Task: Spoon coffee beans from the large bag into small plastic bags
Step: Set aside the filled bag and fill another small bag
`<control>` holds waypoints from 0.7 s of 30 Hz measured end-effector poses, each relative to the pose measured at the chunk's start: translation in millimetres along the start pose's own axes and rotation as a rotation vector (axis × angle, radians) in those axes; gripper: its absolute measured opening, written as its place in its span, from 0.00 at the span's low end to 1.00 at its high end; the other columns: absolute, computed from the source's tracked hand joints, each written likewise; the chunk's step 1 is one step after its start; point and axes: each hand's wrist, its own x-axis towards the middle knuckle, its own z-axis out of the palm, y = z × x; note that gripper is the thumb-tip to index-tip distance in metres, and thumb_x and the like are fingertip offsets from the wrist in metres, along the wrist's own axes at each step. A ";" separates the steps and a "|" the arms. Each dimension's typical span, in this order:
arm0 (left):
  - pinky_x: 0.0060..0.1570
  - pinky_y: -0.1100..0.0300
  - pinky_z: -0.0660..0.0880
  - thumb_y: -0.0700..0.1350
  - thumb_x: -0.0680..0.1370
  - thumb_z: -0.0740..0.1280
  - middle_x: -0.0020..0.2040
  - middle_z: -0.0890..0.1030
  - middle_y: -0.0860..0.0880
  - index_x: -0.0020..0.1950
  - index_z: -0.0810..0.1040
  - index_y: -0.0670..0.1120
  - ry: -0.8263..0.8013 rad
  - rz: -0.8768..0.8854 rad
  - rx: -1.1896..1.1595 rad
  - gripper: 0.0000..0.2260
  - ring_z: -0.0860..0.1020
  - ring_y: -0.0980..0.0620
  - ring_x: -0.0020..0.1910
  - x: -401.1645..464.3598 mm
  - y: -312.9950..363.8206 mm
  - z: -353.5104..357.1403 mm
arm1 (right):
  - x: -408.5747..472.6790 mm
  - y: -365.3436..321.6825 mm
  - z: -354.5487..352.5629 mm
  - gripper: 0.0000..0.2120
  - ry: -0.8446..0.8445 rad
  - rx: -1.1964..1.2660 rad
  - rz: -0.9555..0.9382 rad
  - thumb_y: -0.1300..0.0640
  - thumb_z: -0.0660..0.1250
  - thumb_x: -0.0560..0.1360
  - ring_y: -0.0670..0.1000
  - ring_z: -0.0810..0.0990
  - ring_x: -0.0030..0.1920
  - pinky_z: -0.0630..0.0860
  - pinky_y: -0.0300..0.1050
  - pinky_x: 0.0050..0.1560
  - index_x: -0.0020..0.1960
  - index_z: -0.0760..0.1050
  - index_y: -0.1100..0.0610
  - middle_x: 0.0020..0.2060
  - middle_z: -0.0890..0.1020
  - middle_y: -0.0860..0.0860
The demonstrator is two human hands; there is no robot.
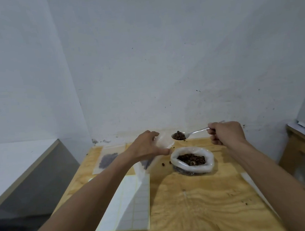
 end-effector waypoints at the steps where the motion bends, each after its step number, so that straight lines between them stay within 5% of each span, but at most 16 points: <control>1: 0.33 0.64 0.63 0.63 0.64 0.77 0.46 0.79 0.42 0.50 0.78 0.39 0.007 -0.008 -0.005 0.30 0.78 0.44 0.45 -0.7 -0.9 -1.4 | -4.9 -4.2 6.5 0.08 -0.015 -0.009 -0.023 0.60 0.70 0.77 0.51 0.77 0.27 0.78 0.46 0.32 0.40 0.80 0.62 0.33 0.83 0.55; 3: 0.30 0.61 0.61 0.61 0.65 0.78 0.35 0.72 0.48 0.37 0.74 0.47 0.029 -0.012 -0.001 0.21 0.74 0.50 0.35 -4.7 -1.6 -4.5 | -15.2 -9.8 19.1 0.11 -0.038 -0.055 -0.088 0.59 0.70 0.78 0.50 0.79 0.28 0.80 0.46 0.35 0.39 0.81 0.62 0.35 0.85 0.56; 6: 0.30 0.59 0.61 0.62 0.65 0.77 0.32 0.71 0.54 0.34 0.70 0.53 0.058 -0.016 -0.010 0.20 0.69 0.55 0.30 -10.6 -5.1 -11.5 | -28.7 -11.6 33.2 0.14 -0.057 -0.168 -0.223 0.55 0.69 0.80 0.47 0.81 0.28 0.78 0.40 0.33 0.39 0.82 0.62 0.33 0.85 0.53; 8: 0.30 0.56 0.65 0.64 0.63 0.76 0.35 0.75 0.49 0.37 0.74 0.50 0.062 -0.064 -0.023 0.21 0.73 0.51 0.32 -12.1 -11.6 -13.4 | -35.7 -12.6 39.8 0.15 -0.050 -0.214 -0.310 0.54 0.68 0.80 0.45 0.80 0.26 0.80 0.42 0.33 0.38 0.82 0.61 0.32 0.85 0.53; 11: 0.41 0.46 0.76 0.67 0.61 0.74 0.50 0.81 0.37 0.53 0.79 0.38 0.060 -0.081 -0.017 0.36 0.80 0.39 0.48 -13.6 -16.9 -16.2 | -41.5 -13.8 44.6 0.13 -0.047 -0.215 -0.395 0.53 0.67 0.80 0.46 0.81 0.25 0.82 0.47 0.37 0.39 0.82 0.56 0.33 0.85 0.49; 15: 0.34 0.56 0.70 0.68 0.61 0.73 0.49 0.82 0.39 0.52 0.79 0.41 0.075 -0.071 -0.021 0.34 0.79 0.44 0.43 -12.3 -19.6 -14.9 | -42.0 -16.2 39.1 0.12 -0.005 -0.247 -0.450 0.52 0.66 0.81 0.50 0.83 0.28 0.83 0.49 0.40 0.42 0.82 0.54 0.34 0.85 0.47; 18: 0.45 0.48 0.75 0.69 0.64 0.74 0.57 0.81 0.38 0.59 0.78 0.39 0.083 -0.063 -0.054 0.38 0.79 0.40 0.53 -11.2 -20.0 -13.0 | -35.1 -14.8 26.7 0.13 0.042 -0.311 -0.451 0.51 0.66 0.80 0.54 0.84 0.31 0.83 0.54 0.41 0.41 0.82 0.55 0.33 0.85 0.50; 21: 0.49 0.51 0.73 0.66 0.68 0.74 0.59 0.79 0.41 0.64 0.76 0.38 0.112 -0.081 -0.135 0.37 0.77 0.42 0.57 -10.8 -14.4 -13.2 | -30.8 -9.0 10.9 0.16 0.100 -0.481 -0.475 0.50 0.66 0.80 0.59 0.83 0.33 0.83 0.57 0.39 0.37 0.80 0.57 0.31 0.84 0.56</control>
